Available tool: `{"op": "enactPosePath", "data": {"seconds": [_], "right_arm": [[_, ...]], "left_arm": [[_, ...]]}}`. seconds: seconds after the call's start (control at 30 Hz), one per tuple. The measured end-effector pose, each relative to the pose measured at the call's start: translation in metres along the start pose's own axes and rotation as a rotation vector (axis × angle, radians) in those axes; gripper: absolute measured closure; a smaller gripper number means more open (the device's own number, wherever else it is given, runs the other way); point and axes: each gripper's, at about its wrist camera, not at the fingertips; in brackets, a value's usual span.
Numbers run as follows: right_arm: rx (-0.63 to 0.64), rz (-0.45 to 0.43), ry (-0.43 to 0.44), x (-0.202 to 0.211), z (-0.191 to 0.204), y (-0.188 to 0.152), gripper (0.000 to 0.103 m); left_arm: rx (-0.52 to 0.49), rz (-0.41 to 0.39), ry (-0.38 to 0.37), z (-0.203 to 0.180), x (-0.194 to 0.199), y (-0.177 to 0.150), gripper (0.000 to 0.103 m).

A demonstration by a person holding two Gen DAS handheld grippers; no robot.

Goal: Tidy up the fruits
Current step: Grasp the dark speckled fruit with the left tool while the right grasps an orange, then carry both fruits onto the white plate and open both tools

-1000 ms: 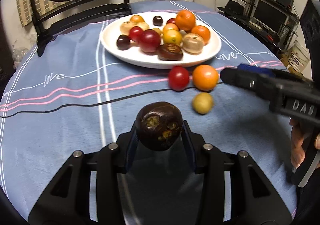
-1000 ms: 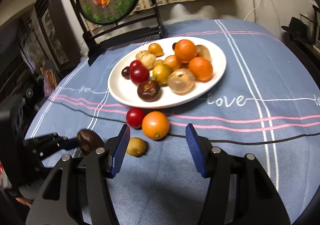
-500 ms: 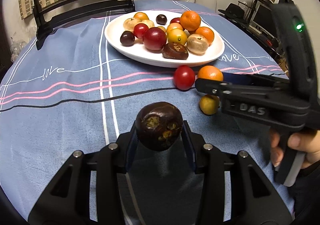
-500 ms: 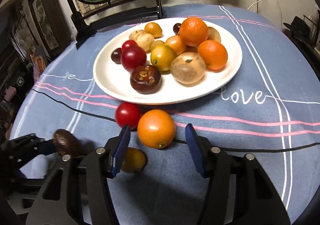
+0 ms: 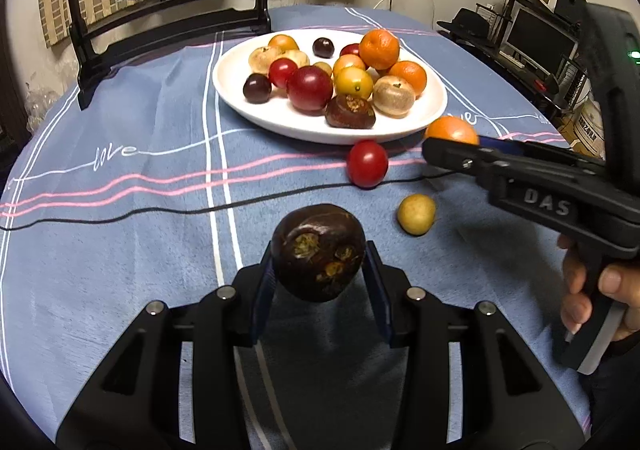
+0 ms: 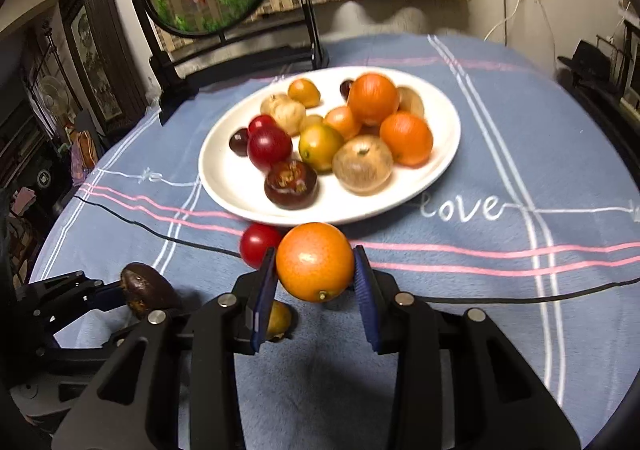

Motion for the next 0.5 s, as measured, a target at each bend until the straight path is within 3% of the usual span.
{"op": "enactPosePath", "data": {"seconds": [0.3,0.5], "right_arm": [[0.048,-0.097,-0.008,0.031,0.001,0.037,0.066],[0.046,-0.122,-0.017,0.019,0.008,0.067,0.065]], "left_arm": [[-0.029,-0.049,0.005,0.000,0.018,0.041,0.060],[-0.031,-0.072,0.007,0.006,0.012,0.074,0.060]]}}
Point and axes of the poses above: each gripper's, at about its wrist camera, not at the fingertips, and x roughly against the way its jaws point, z to its left, y to its top, and after that the axes turned 15 degrees about -y, right-handed
